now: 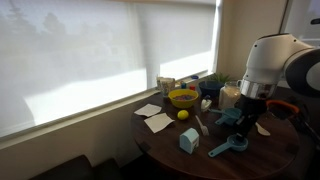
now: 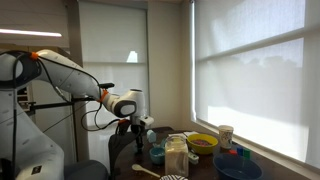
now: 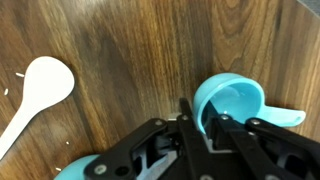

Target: Put the middle blue ladle in the blue ladle on the right and then pick up the smaller ladle on the left and put it in the blue ladle on the right

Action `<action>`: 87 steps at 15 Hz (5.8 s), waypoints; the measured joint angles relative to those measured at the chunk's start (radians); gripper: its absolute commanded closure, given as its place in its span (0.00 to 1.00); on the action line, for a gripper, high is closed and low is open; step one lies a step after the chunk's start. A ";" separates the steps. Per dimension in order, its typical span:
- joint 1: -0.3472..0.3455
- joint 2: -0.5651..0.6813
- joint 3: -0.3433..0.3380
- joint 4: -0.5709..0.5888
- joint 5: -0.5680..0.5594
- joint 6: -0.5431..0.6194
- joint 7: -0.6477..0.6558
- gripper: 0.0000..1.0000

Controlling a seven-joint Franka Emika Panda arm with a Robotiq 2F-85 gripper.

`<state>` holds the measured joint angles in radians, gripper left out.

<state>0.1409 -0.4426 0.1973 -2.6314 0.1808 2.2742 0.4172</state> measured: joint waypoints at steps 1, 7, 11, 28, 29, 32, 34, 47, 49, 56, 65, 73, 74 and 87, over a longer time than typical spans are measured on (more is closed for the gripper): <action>-0.003 -0.003 -0.001 0.003 0.000 0.000 0.000 1.00; -0.030 -0.043 -0.016 0.008 0.000 0.000 0.000 0.99; -0.061 -0.108 -0.025 0.007 -0.001 -0.019 0.000 0.99; -0.260 -0.276 -0.050 -0.091 -0.072 0.026 0.022 0.99; -0.263 -0.273 -0.051 -0.097 -0.072 0.049 0.022 0.99; -0.263 -0.256 -0.050 -0.108 -0.072 0.101 0.022 0.99; -0.263 -0.237 -0.048 -0.111 -0.072 0.131 0.022 0.99; -0.262 -0.182 -0.039 -0.103 -0.072 0.213 0.022 0.14; -0.262 -0.193 -0.039 -0.099 -0.072 0.219 0.022 0.00; -0.226 -0.269 -0.039 -0.091 -0.070 0.232 0.020 0.00; -0.195 -0.267 -0.054 -0.091 -0.074 0.247 -0.116 0.00; 0.008 -0.156 -0.203 -0.069 -0.065 0.372 -0.493 0.00; 0.034 -0.136 -0.227 -0.061 -0.061 0.374 -0.531 0.00; 0.179 -0.004 -0.353 -0.023 0.044 0.399 -0.864 0.00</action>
<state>0.3195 -0.4468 -0.1559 -2.6539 0.2244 2.6737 -0.4465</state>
